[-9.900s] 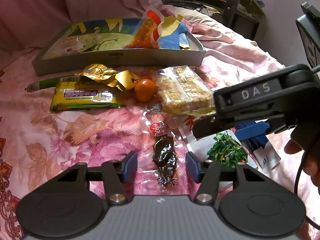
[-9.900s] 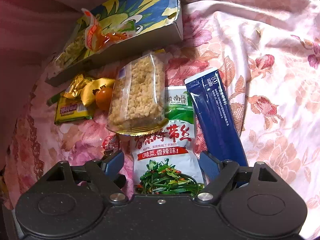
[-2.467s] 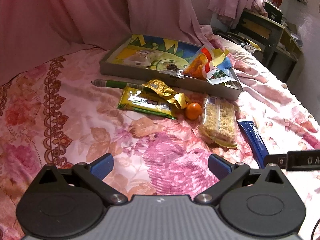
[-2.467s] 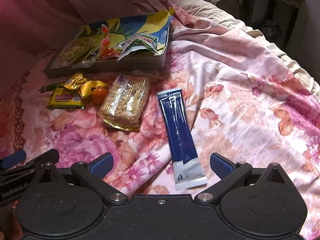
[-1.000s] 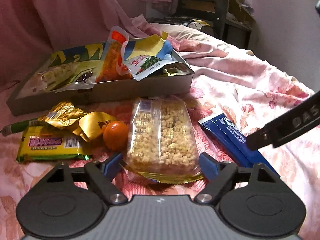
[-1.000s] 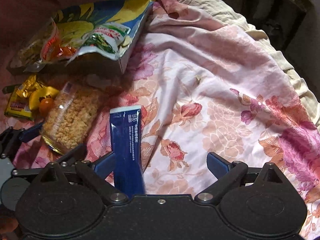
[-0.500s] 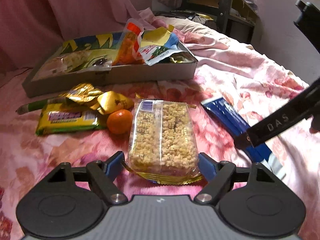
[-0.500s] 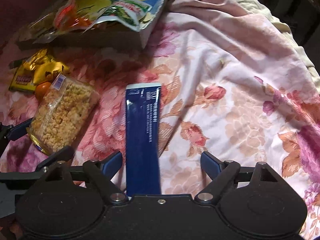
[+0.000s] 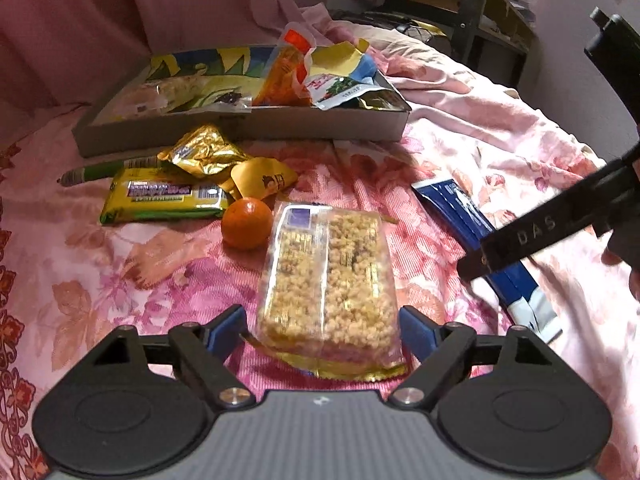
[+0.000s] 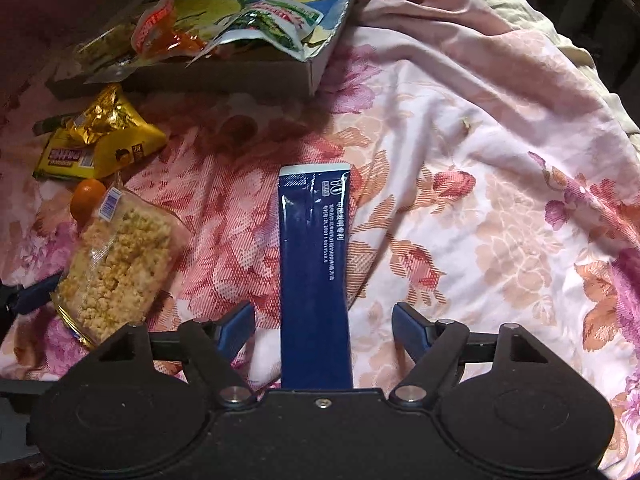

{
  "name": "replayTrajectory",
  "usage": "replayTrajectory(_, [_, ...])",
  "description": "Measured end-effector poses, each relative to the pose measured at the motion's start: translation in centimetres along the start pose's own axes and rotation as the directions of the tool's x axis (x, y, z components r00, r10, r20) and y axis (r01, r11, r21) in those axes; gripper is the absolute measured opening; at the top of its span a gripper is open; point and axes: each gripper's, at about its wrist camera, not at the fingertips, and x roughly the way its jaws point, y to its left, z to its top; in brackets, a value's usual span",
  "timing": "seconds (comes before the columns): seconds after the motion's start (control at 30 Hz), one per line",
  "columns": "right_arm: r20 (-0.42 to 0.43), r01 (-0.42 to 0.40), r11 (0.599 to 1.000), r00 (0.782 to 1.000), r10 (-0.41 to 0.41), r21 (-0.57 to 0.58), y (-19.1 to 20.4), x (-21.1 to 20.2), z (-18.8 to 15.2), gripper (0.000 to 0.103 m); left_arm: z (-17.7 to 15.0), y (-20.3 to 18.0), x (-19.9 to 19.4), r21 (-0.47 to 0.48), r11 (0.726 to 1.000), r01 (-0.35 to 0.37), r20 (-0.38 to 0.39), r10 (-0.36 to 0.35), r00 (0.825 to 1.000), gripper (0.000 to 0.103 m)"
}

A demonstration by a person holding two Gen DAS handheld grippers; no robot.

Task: Organize snacks
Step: 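Lower the left tool onto the grain snack bag while the right tool reaches the blue tube, then close the left tool on the grain snack bag while the right tool grasps the blue tube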

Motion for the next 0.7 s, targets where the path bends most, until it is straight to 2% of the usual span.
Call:
replayTrajectory(0.2, [-0.010, 0.029, 0.999, 1.000, -0.029, -0.026, 0.7, 0.5, -0.1, 0.075, 0.7, 0.1, 0.6, -0.028, 1.000, -0.002, 0.023, 0.002, 1.000, 0.088])
replayTrajectory(0.3, [-0.006, 0.031, 0.999, 1.000, -0.031, -0.023, 0.7, 0.4, 0.0, 0.067, 0.9, 0.2, 0.8, -0.042, 0.999, 0.006, 0.030, -0.005, 1.000, 0.086])
replayTrajectory(0.37, [-0.003, 0.022, 0.999, 1.000, -0.022, -0.023, 0.7, 0.3, 0.0, 0.059, 1.0, 0.1, 0.8, -0.037, 0.999, 0.015, 0.031, -0.013, 0.999, 0.078])
replayTrajectory(0.57, [0.004, 0.007, 0.999, 1.000, -0.006, -0.042, 1.0, 0.2, 0.0, 0.038, 0.9, -0.1, 0.7, -0.031, 0.999, 0.013, 0.030, -0.012, 0.999, 0.075])
replayTrajectory(0.7, [0.011, 0.012, 0.999, 1.000, -0.011, -0.043, 1.2, 0.1, 0.1, 0.037, 0.8, -0.4, 0.8, -0.004, 1.000, 0.002, 0.032, -0.002, 0.999, 0.076])
